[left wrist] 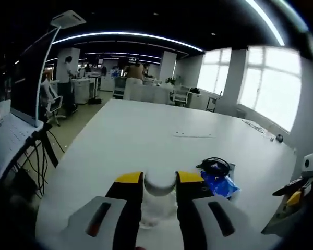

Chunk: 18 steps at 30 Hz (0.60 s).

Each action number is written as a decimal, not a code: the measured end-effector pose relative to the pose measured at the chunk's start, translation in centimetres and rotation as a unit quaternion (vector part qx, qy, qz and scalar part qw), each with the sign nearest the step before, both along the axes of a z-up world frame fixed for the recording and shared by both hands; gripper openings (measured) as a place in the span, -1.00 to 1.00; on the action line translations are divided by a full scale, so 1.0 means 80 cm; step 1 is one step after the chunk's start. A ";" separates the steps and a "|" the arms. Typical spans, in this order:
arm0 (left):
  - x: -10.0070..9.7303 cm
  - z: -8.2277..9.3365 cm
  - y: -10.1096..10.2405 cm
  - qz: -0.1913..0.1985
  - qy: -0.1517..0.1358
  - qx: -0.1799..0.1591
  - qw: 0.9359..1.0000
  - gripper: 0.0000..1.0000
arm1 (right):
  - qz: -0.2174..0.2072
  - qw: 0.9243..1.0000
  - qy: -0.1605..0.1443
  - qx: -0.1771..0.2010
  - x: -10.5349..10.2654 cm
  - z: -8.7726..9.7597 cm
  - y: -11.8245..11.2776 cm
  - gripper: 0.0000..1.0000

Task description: Arrange the tabletop items into an orderly group along one side of the table until the central work area is clear of visible clutter.

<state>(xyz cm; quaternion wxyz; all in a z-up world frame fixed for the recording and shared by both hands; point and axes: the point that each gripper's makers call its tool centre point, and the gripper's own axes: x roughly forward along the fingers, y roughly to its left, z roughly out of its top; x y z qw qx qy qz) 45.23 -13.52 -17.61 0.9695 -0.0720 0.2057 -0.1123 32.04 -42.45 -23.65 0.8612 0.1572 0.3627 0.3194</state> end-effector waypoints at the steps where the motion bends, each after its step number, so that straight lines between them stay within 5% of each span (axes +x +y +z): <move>1: 0.000 0.000 0.000 -0.006 0.000 0.001 1.000 -0.55 | 0.000 1.000 0.000 0.000 0.001 0.000 0.001 0.33; 9: -0.002 0.000 -0.005 -0.091 -0.001 0.009 0.996 -0.56 | 0.004 1.000 -0.002 0.001 0.004 0.003 0.004 0.33; 18: -0.001 -0.002 -0.011 -0.210 0.010 0.007 0.978 -0.56 | 0.006 1.000 0.002 0.001 0.002 0.000 0.006 0.32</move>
